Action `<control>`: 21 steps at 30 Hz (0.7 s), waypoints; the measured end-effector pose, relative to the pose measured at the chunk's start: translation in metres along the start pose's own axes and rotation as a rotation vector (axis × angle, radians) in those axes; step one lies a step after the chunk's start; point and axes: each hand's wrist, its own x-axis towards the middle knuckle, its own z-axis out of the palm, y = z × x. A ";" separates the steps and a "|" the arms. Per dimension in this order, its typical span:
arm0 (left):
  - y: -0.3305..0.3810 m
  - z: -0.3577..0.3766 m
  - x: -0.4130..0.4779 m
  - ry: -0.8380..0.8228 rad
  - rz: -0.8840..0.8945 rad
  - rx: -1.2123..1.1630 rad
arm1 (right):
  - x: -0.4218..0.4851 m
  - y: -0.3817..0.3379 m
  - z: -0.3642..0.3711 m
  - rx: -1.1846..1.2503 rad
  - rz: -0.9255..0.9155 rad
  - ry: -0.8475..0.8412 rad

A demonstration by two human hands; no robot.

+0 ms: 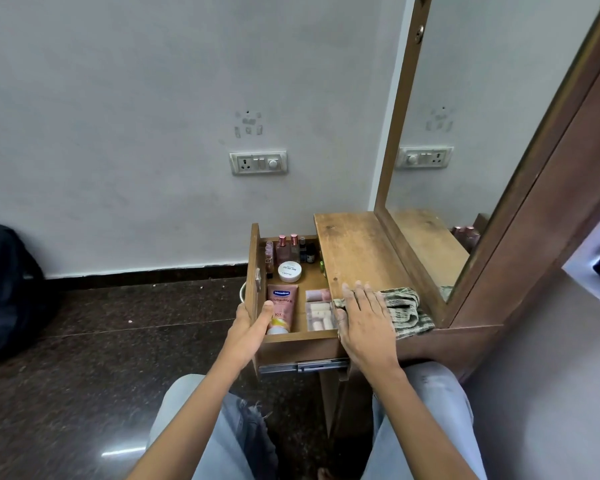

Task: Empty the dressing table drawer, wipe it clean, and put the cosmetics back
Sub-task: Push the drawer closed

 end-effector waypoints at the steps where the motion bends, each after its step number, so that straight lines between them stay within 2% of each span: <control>1: 0.003 0.004 -0.003 -0.015 0.011 -0.017 | 0.000 0.000 0.000 0.000 -0.003 -0.001; 6: 0.007 0.027 -0.012 -0.064 0.075 -0.056 | 0.000 0.003 0.000 0.015 -0.014 -0.009; 11: 0.000 0.050 -0.028 -0.133 0.260 -0.046 | 0.000 0.007 0.001 0.012 -0.027 -0.010; 21: -0.007 0.077 -0.038 -0.261 0.319 -0.014 | -0.001 0.012 -0.001 0.024 -0.075 0.001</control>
